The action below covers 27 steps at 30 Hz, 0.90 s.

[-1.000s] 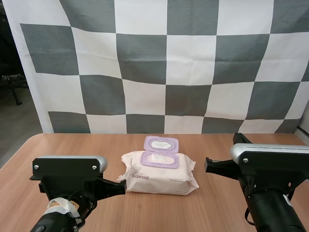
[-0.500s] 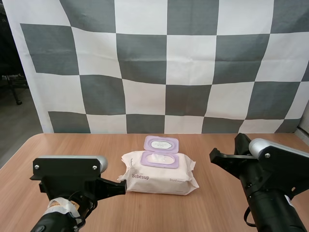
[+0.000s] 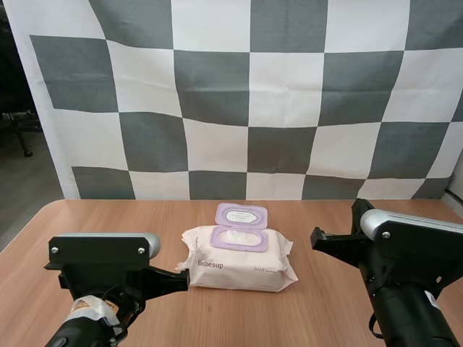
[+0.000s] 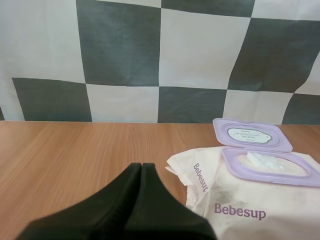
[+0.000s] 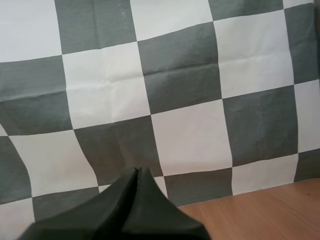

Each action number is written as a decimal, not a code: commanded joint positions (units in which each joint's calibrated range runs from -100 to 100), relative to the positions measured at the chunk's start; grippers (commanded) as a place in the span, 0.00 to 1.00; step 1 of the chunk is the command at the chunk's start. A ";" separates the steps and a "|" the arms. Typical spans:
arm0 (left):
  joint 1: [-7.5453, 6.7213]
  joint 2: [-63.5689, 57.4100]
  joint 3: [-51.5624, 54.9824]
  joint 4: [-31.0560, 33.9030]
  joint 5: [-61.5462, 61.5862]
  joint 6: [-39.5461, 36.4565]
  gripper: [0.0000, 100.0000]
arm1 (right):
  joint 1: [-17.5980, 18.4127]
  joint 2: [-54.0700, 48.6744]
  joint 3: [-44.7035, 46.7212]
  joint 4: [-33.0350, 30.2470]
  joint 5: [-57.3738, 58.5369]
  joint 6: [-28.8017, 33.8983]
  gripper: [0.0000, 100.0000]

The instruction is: Open the wet wipes lid

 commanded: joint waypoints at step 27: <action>-1.03 0.00 0.00 0.12 0.06 0.36 0.00 | 0.04 0.00 0.00 -94.36 37.45 76.81 0.00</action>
